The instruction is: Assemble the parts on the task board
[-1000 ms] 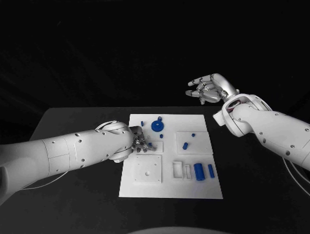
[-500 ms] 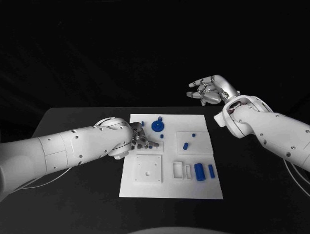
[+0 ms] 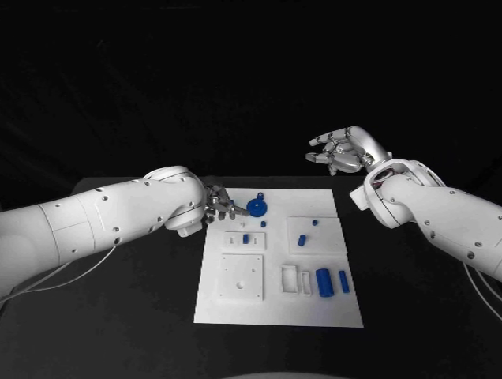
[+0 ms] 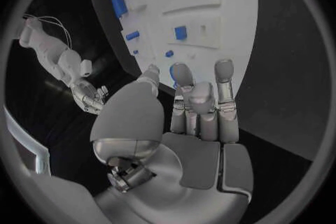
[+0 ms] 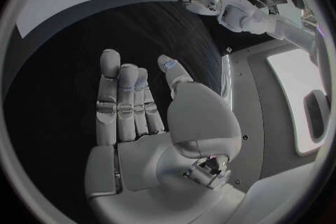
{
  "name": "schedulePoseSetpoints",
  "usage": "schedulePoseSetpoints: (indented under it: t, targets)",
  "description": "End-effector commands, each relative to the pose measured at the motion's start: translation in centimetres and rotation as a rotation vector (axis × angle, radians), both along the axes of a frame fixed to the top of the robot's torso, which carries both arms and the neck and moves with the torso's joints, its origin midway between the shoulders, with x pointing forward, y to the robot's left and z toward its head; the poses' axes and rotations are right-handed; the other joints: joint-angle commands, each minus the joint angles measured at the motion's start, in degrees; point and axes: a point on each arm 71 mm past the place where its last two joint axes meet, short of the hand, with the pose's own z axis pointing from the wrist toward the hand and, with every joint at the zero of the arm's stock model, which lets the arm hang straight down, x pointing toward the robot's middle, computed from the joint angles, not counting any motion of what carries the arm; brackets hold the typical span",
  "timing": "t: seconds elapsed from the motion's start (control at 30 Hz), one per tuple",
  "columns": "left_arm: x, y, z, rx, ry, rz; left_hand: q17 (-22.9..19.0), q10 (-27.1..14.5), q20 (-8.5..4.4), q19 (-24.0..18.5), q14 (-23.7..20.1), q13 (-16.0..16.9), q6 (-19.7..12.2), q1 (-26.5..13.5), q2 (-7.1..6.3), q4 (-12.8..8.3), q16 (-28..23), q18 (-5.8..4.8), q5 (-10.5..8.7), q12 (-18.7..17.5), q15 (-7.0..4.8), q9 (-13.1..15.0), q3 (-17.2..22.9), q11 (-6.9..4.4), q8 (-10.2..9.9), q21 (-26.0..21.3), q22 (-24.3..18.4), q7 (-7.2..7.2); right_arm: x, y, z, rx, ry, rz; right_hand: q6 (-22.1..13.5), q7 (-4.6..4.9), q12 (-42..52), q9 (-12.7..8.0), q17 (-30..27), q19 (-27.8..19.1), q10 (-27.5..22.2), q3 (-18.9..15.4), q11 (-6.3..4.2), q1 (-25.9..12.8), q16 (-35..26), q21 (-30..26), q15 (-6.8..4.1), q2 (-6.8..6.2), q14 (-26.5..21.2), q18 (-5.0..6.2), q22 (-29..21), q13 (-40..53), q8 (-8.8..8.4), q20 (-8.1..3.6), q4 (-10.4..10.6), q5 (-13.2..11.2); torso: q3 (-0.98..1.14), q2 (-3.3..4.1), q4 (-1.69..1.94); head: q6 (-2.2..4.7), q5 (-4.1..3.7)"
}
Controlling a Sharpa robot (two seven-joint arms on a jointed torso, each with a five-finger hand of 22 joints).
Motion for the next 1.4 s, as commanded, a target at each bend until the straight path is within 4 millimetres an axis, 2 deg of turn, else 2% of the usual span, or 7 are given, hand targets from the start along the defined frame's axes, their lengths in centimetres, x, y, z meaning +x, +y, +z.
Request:
schedulePoseSetpoints:
  t: [0.03,0.07,0.1,0.3,0.53,0.93,1.4]
  targets:
    - [0.4,0.3,0.6,-0.024,0.054,-0.016,-0.5,-0.53,-0.05,0.29,-0.38,-0.31,-2.91,-0.04,1.42,-1.67,-0.22,-0.73,1.68,0.34,0.01,-3.85,-0.34,0.27,-0.6,-0.55,0.8,0.77,0.0,0.0,-0.1,-0.007,-0.001,0.006,0.39,0.01,0.05,-0.1,-0.06,0.37,0.02,0.29,-0.31,-0.42,0.03,-0.07,-0.37,0.15,-0.02,0.32,1.55,-0.11,-0.17,-0.08,-0.07,0.1,-0.01,0.06,-0.06,0.4,0.25]
    - [0.7,0.6,0.9,-0.022,0.053,-0.011,-0.58,-0.63,0.18,0.48,-0.35,-0.45,-4.31,-0.21,2.18,-2.65,-0.15,-0.65,2.28,0.54,0.42,-9.87,-1.18,0.69,-0.3,-0.85,0.87,1.51,0.0,0.0,-0.1,-0.007,0.0,0.006,0.39,0.01,0.05,-0.1,-0.06,0.37,0.02,0.29,-0.31,-0.42,0.03,-0.07,-0.37,0.15,-0.02,0.32,1.55,-0.11,-0.17,-0.08,-0.07,0.1,-0.02,0.07,-0.08,0.43,0.28]
    - [1.0,0.8,1.1,-0.021,0.051,-0.005,-0.52,-0.65,0.24,0.58,-0.32,-0.55,-4.01,-0.52,2.76,-3.05,-0.02,-0.53,2.71,0.72,0.35,-12.41,-1.69,0.63,-0.43,-1.03,0.93,1.52,0.0,0.0,-0.1,-0.007,0.0,0.006,0.39,0.01,0.05,-0.1,-0.06,0.37,0.02,0.29,-0.31,-0.42,0.03,-0.07,-0.37,0.15,-0.02,0.32,1.55,-0.11,-0.17,-0.08,-0.07,0.1,-0.04,0.11,-0.12,0.61,0.37]
    - [2.4,1.7,1.7,0.0,0.044,0.025,-1.11,-1.22,0.05,0.86,-0.64,-1.0,-4.72,-0.82,4.41,-4.75,-0.07,-0.75,3.34,1.34,0.26,-17.32,-3.35,0.63,1.75,-1.56,1.06,1.71,0.0,0.0,-0.1,-0.006,0.0,0.007,0.39,0.01,0.05,-0.1,-0.06,0.37,0.02,0.29,-0.31,-0.42,0.03,-0.07,-0.37,0.15,-0.02,0.32,1.55,-0.11,-0.17,-0.08,-0.07,0.1,-0.12,0.4,-0.32,1.32,0.61]
    - [4.1,2.7,1.9,0.044,0.047,0.059,-1.07,-1.32,0.07,0.91,-0.61,-1.19,-5.2,-1.09,5.26,-4.81,0.19,-0.73,3.36,1.57,0.29,-18.3,-3.91,0.66,2.56,-1.61,1.08,1.73,-0.1,0.1,0.0,-0.006,0.0,0.01,0.4,0.01,0.05,-0.1,-0.05,0.41,0.06,0.39,-0.33,-0.41,0.06,0.0,-0.38,0.19,0.0,0.31,1.56,-0.12,-0.18,-0.09,-0.1,0.15,-0.22,0.92,-0.82,1.96,1.0]
    - [5.7,2.2,1.1,0.097,0.078,0.059,-1.38,-1.87,0.09,0.75,-1.02,-1.18,-6.06,-1.4,6.49,-5.96,0.4,-0.75,4.07,2.02,0.35,-19.67,-4.67,0.81,2.41,-1.47,1.09,2.04,-0.1,0.2,0.6,-0.003,-0.01,0.014,0.39,0.01,0.03,-0.12,-0.05,0.41,0.07,0.51,-0.34,-0.42,0.06,-0.03,-0.38,0.2,0.0,0.31,1.57,-0.14,-0.18,-0.09,-0.12,0.19,-0.84,2.36,-1.91,3.13,1.78]
    - [6.6,2.5,1.0,0.164,0.019,0.063,-1.6,-1.9,0.1,0.78,-1.05,-1.27,-6.29,-1.92,6.75,-5.57,0.34,-0.72,4.04,2.03,0.39,-20.04,-4.85,0.86,2.29,-1.45,1.07,2.14,-0.1,0.1,0.9,-0.001,-0.017,0.012,0.36,0.02,0.01,-0.16,-0.05,0.42,0.11,0.61,-0.33,-0.5,0.05,-0.01,-0.38,0.07,0.0,0.32,1.57,-0.17,-0.18,-0.09,-0.11,0.14,-1.0,3.14,-2.36,3.67,2.3]
